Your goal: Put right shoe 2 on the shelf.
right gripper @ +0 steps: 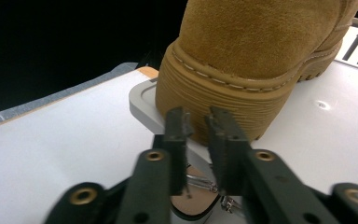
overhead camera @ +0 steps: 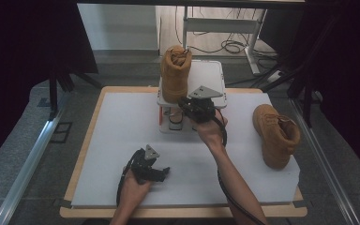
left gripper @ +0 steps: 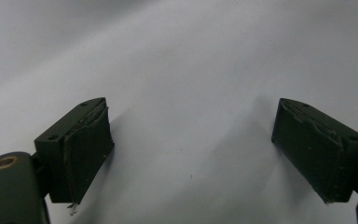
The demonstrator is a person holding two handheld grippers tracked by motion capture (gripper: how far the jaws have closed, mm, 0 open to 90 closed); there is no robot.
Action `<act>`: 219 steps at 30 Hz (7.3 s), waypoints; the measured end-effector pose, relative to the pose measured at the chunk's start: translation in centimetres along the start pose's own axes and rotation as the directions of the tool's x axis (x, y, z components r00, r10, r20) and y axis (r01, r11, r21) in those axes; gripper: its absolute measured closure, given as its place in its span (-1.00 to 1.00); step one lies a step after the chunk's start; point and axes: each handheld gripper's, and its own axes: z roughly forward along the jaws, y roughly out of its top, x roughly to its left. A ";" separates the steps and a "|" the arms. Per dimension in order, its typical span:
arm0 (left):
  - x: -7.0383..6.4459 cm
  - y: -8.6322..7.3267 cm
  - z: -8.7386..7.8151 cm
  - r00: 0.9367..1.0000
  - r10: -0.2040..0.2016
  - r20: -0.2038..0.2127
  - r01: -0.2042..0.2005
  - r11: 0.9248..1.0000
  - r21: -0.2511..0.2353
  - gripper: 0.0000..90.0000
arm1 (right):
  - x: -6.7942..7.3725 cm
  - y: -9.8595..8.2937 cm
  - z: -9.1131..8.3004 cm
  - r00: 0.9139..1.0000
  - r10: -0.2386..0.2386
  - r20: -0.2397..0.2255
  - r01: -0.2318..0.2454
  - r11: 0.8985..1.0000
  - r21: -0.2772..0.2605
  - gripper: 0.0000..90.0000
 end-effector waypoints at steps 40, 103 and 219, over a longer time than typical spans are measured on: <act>0.0 0.0 0.0 1.000 -0.005 -0.001 0.005 1.000 -0.004 -0.74 | 0.8 -3.6 -3.9 0.997 -0.079 -0.022 0.079 0.996 -0.031 -0.98; -0.1 0.0 0.0 1.000 -0.005 0.000 0.005 1.000 -0.001 -0.74 | -2.4 -9.7 -11.6 0.991 0.086 0.099 -0.084 0.996 -0.023 -1.00; 0.0 0.0 0.0 1.000 -0.007 0.001 0.007 1.000 -0.001 -0.74 | -13.1 -19.1 -20.4 0.781 0.268 0.564 -0.266 0.960 -0.087 -1.00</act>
